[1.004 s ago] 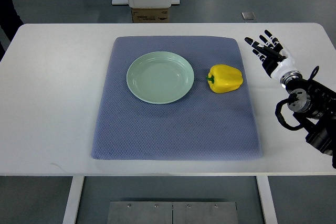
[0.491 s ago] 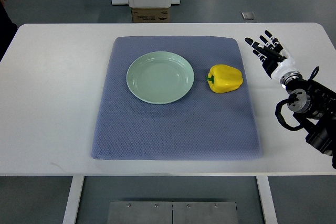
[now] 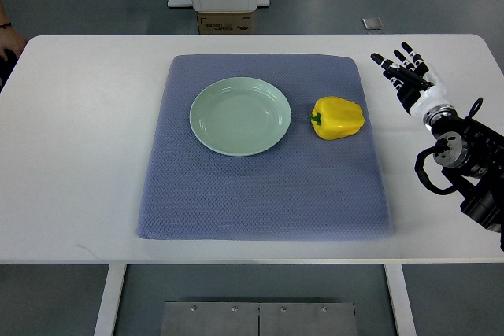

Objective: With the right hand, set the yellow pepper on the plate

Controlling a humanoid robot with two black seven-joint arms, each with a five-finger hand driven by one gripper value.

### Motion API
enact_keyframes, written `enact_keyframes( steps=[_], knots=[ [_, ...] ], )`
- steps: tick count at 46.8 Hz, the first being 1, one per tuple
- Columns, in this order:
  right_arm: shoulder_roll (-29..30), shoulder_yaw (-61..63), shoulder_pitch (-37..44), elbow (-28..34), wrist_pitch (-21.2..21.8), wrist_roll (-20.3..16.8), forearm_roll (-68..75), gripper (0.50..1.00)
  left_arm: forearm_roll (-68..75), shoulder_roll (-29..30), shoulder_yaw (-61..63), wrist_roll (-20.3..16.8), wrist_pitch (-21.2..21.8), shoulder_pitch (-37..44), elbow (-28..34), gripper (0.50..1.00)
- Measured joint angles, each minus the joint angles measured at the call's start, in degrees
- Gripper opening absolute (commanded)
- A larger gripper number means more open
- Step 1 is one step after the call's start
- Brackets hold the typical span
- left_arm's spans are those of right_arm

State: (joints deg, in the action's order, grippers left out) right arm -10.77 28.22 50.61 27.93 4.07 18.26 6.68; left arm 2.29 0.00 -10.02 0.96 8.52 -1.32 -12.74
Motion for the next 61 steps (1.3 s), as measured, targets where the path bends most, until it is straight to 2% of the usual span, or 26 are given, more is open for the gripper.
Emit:
enact_keyframes(
  steps=[21,32,36,40,45,53,57,61],
  knots=[
    [-1.37,0.01,3.78,-0.63,-0.24,-0.14,0.01,1.0,0.0,0.0,0.0,0.01,-0.01,0.01,0.0,1.0],
    [-1.06,0.01,4.86,-0.42,1.13,0.1,0.0,1.0,0.0,0.0,0.0,0.01,0.0,0.01,0.0,1.0],
    [-1.18,0.01,4.65,-0.34,2.83,0.21,0.0,1.0,-0.01,0.0,0.0,0.01,0.0,0.0,0.0,1.0],
    [-1.2,-0.04,4.63,-0.02,5.28,2.52,-0.12,1.0,-0.01,0.0,0.0,0.01,0.0,-0.01,0.0,1.0],
    [-0.98,-0.38,4.63,0.56,5.05,5.76,-0.62,1.0,-0.01,0.0,0.0,0.01,0.0,0.0,0.0,1.0],
    [-3.43,-0.63,4.08,6.98,4.5,7.45,-5.35,1.0,-0.01,0.0,0.0,0.01,0.01,0.01,0.0,1.0],
    [-6.12,-0.64,2.97,12.02,4.24,8.0,-8.82,1.0,-0.01,0.0,0.0,0.01,0.01,-0.02,0.0,1.0],
    [-8.57,-0.64,2.56,18.24,2.05,8.22,-11.64,1.0,-0.02,0.0,0.0,0.02,0.01,-0.01,0.0,1.0]
  ],
)
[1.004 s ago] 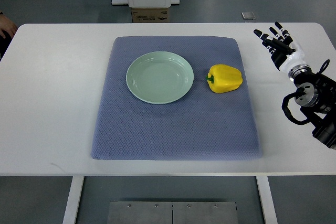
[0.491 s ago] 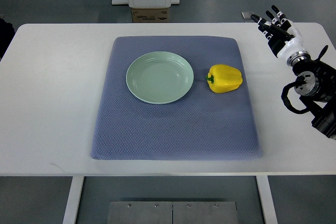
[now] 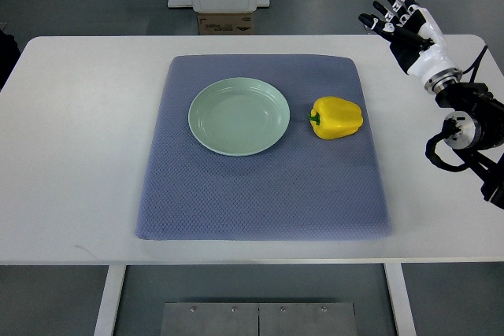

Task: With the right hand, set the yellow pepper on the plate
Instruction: 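Raise the right hand and swing it over the yellow pepper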

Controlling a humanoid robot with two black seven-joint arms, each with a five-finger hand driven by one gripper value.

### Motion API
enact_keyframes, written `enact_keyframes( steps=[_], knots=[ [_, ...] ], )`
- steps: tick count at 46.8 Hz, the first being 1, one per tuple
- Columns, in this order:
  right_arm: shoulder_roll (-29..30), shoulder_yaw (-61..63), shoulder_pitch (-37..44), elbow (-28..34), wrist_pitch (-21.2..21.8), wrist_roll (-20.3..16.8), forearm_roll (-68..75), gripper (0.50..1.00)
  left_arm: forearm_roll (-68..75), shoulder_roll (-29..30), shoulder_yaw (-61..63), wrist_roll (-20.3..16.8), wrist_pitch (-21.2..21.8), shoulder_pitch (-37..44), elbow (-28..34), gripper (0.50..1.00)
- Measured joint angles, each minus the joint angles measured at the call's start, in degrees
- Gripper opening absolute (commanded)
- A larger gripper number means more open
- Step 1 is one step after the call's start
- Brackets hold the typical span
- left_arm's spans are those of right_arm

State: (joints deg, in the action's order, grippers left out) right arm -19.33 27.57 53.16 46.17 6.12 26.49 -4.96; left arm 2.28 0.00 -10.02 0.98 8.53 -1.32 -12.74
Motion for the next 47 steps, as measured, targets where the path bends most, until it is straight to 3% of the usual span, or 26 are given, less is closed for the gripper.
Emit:
enact_keyframes(
  steps=[6,15,22,37,47],
  knots=[
    [-2.69,-1.99,-0.01,7.61,-4.63,0.02,-4.89,1.0,0.0,0.0,0.0,-0.02,-0.01,0.02,0.0,1.0],
    [-5.86,-8.51,1.82,12.87,-9.49,-0.04,-7.76,0.993,0.0,0.0,0.0,-0.02,-0.02,0.0,0.0,1.0],
    [-5.98,-14.96,4.51,13.14,-10.14,-0.35,-7.94,0.993,0.0,0.0,0.0,-0.01,-0.03,0.0,0.0,1.0],
    [-5.66,-41.22,19.19,12.71,-13.01,0.1,-9.25,0.993,0.0,0.0,0.0,0.01,-0.01,-0.01,0.0,1.0],
    [-5.09,-47.28,21.94,11.49,-14.95,0.52,-13.92,0.995,0.0,0.0,0.0,0.0,-0.02,0.01,-0.01,1.0]
  ],
)
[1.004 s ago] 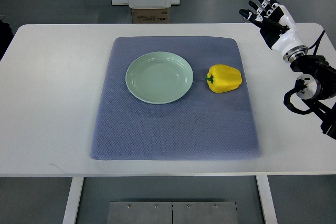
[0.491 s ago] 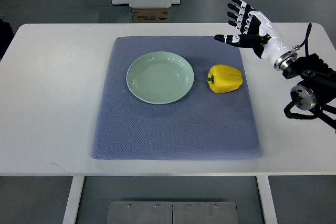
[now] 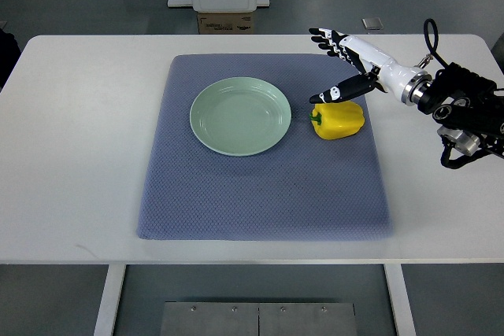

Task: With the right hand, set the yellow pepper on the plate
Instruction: 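Raise the right hand and swing it over the yellow pepper, then lower the right hand and close its fingers around the yellow pepper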

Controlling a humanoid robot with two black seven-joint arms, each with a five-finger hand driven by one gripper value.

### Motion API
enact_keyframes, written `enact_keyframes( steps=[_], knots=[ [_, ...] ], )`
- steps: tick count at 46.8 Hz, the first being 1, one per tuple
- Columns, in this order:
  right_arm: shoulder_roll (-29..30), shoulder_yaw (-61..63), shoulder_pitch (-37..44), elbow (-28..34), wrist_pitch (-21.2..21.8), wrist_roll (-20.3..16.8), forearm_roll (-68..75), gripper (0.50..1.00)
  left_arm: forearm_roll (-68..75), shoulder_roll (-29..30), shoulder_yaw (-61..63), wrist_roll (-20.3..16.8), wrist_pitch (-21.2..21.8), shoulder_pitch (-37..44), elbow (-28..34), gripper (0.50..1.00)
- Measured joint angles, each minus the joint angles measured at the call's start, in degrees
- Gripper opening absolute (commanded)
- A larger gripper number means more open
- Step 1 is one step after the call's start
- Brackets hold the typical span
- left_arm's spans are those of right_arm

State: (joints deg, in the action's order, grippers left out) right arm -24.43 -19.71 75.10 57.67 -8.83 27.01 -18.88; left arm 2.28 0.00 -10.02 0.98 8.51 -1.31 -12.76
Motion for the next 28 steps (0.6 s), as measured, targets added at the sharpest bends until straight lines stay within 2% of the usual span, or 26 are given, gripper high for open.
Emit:
enact_keyframes(
  steps=[13,28],
  knots=[
    [1.28,-11.84,4.78,-0.99,-0.27,-0.1,-4.68,0.998,0.0,0.0,0.0,-0.02,0.0,-0.01,0.01,1.0],
    [5.38,-17.68,5.06,-5.22,-1.06,-0.09,-5.03,0.998,0.0,0.0,0.0,-0.02,0.0,-0.03,0.02,1.0]
  ],
)
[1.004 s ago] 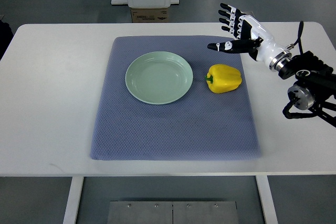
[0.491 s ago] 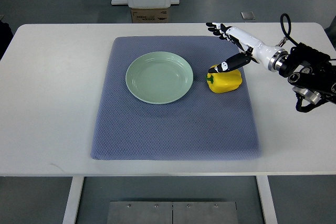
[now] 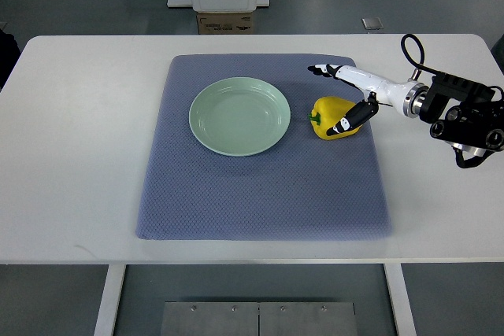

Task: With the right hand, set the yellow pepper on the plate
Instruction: 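Lower the right hand and close its fingers around the yellow pepper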

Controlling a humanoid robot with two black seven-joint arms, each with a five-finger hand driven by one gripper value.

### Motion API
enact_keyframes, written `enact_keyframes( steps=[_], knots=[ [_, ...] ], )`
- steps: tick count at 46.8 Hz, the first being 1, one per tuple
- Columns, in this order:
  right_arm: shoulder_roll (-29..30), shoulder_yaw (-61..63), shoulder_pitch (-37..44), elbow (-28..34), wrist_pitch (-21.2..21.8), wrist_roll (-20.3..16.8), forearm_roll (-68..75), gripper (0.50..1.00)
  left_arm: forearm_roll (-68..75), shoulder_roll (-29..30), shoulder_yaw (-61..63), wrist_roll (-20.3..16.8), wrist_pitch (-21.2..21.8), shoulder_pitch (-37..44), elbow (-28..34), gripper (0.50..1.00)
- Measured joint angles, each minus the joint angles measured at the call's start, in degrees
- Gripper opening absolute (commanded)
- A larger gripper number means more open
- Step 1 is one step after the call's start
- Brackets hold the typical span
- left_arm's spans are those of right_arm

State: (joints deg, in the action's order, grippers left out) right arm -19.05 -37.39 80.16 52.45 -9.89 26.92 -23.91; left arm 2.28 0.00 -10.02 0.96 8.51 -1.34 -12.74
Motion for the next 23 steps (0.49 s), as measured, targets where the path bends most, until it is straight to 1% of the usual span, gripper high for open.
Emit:
enact_keyframes(
  steps=[4,10,16,20,23],
  knots=[
    [1.52,-1.78,-0.23,-1.59,-0.33,-0.04,-0.01,0.991,0.0,0.0,0.0,0.0,0.0,0.03,0.0,1.0],
    [3.03,-3.57,-0.76,-4.34,-0.4,-0.04,-0.01,0.96,0.0,0.0,0.0,0.0,0.0,0.03,0.0,1.0],
    [4.51,-5.69,-1.49,-6.87,-0.4,-0.04,-0.01,0.941,0.0,0.0,0.0,0.01,-0.02,0.02,-0.02,1.0],
    [5.25,-6.72,-1.58,-7.76,-0.4,-0.01,-0.01,0.908,0.0,0.0,0.0,0.01,-0.02,0.02,-0.02,1.0],
    [5.33,-7.33,-1.58,-8.01,-0.4,0.04,-0.01,0.864,0.0,0.0,0.0,0.01,-0.01,0.01,-0.02,1.0]
  ],
)
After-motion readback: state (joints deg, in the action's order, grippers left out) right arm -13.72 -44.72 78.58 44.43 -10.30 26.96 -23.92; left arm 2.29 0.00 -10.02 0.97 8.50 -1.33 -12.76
